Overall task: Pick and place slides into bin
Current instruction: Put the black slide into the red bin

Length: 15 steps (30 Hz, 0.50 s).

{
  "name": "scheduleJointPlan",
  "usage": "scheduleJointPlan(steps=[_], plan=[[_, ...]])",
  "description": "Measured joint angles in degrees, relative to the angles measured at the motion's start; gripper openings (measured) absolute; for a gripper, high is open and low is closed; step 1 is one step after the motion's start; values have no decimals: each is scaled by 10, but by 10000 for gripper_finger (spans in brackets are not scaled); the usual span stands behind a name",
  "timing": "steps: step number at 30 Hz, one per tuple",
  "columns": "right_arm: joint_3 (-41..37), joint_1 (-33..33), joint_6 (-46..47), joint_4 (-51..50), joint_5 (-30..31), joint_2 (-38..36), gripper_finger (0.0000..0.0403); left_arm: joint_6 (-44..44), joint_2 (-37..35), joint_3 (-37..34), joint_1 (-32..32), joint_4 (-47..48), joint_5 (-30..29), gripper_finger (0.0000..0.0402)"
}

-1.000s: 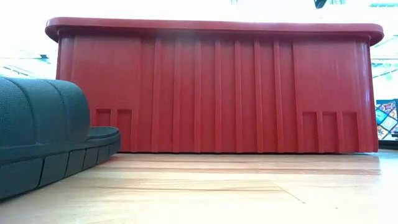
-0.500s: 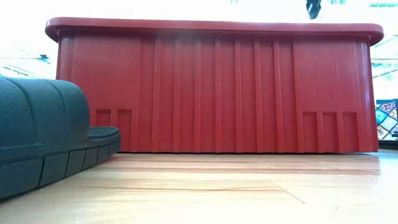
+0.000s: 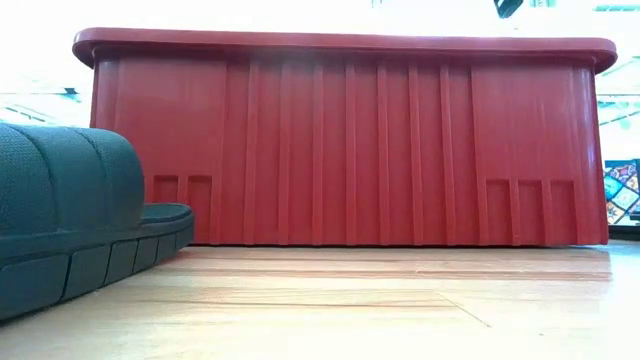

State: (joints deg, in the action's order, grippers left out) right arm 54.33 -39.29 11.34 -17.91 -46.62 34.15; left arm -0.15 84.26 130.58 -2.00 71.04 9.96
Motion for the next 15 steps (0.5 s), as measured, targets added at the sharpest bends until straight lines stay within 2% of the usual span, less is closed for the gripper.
scheduleJointPlan(steps=[4, 7, 12, 15], plan=[[0, 0, 22, 1, -18, -14, 5, 7, -2, -2, -1, 38, 1, 0], [0, 0, 58, 4, -16, -29, 1, 4, -23, -32, -1, 52, 1, 0], [0, 0, 79, 10, -2, -61, 1, 6, -113, -178, 10, 49, 7, 0], [0, 0, 93, 14, 16, -78, 1, -19, -194, -287, 21, -21, 21, 0]])
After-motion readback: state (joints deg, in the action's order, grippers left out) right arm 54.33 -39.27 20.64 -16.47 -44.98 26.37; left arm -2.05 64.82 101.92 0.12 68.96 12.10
